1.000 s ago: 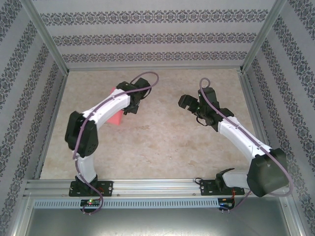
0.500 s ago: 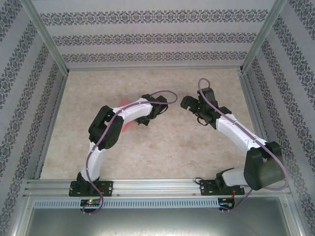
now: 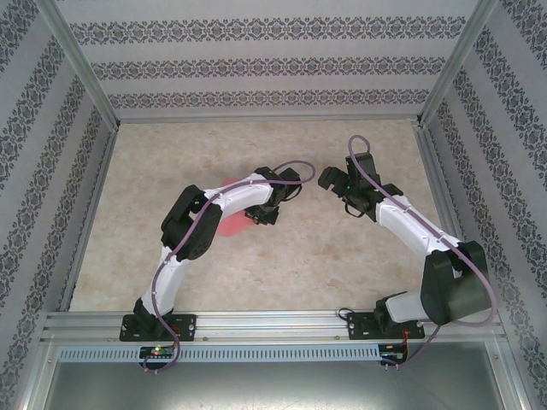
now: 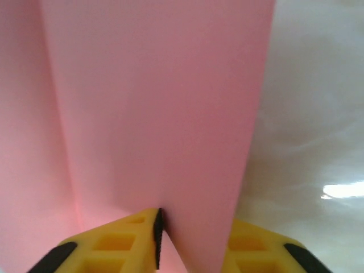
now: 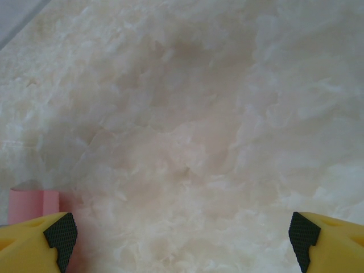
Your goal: Fold a paper plane with a square sheet of paper (pick it up from the middle)
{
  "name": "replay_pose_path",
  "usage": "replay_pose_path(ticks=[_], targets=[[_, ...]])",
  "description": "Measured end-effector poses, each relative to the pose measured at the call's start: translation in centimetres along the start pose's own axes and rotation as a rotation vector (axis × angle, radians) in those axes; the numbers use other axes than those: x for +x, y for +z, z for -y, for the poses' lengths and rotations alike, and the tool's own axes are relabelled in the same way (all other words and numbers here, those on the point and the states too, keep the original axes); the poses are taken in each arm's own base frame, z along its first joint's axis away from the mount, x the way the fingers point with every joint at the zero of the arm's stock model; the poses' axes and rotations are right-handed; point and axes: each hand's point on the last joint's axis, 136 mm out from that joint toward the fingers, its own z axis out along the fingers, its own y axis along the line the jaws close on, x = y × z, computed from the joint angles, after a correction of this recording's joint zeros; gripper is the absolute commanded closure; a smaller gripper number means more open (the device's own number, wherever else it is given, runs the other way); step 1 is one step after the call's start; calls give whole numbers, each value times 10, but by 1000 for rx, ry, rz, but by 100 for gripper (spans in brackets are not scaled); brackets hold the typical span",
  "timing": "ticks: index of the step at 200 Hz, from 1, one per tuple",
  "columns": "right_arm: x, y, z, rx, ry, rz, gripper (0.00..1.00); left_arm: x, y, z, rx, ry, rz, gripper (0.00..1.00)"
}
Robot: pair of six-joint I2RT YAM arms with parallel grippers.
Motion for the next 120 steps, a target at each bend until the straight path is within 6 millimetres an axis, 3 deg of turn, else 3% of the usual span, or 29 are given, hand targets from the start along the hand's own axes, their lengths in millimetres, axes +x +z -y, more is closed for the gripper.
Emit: replay_pose_path(ticks=[76,120], targets=[[11,10,-8,-41,10,-82,2,-9,-7,23,399,-123,-71,46],[19,16,-19,-99,26,-132,6,-8,-14,28,567,-180,-92,41]])
